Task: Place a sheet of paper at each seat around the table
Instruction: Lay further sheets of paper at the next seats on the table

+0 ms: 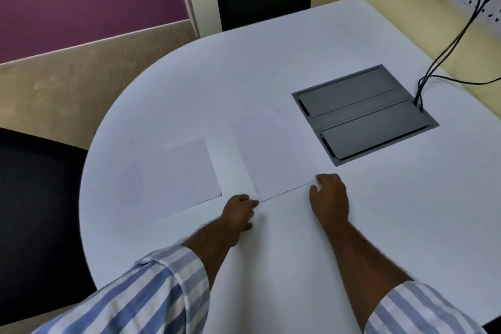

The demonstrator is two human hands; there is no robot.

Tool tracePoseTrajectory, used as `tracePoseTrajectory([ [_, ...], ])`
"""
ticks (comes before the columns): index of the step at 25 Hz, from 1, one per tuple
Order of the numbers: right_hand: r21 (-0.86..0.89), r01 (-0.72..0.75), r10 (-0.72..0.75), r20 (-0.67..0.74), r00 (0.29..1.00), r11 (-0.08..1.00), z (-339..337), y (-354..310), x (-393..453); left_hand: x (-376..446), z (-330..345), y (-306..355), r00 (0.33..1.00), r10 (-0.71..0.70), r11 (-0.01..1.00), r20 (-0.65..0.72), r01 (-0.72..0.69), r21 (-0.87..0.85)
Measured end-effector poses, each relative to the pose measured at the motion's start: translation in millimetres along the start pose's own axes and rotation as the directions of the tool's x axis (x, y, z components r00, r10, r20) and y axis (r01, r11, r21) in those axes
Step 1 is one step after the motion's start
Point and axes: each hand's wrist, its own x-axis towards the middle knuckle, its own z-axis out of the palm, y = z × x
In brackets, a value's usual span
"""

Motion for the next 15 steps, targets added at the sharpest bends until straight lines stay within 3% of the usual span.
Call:
tracePoseTrajectory([
  [4, -0.170, -0.021, 0.020, -0.010, 1.000, 0.985, 15.7, -3.6, 15.8, 18.7, 25.4, 4.6, 0.996, -0.090, 0.968, -0.017, 0.084, -0.237],
  [6, -0.254, -0.041, 0.032, -0.042, 0.999, 0.966, 22.8, -6.7, 17.2, 22.4, 32.6, 8.1, 0.991, -0.127, 0.954, -0.044, 0.110, -0.278],
  [11, -0.169, -0.100, 0.084, -0.098, 0.992, 0.981, 31.9, -5.6, 14.9, 28.2, 41.9, 16.7, 0.990, -0.123, 0.944, -0.065, 0.096, -0.314],
  [15, -0.083, -0.141, 0.132, -0.104, 0.986, 0.987, 33.2, -11.2, 11.3, 32.9, 50.9, 21.8, 0.990, -0.042, 0.973, -0.132, 0.011, -0.231],
])
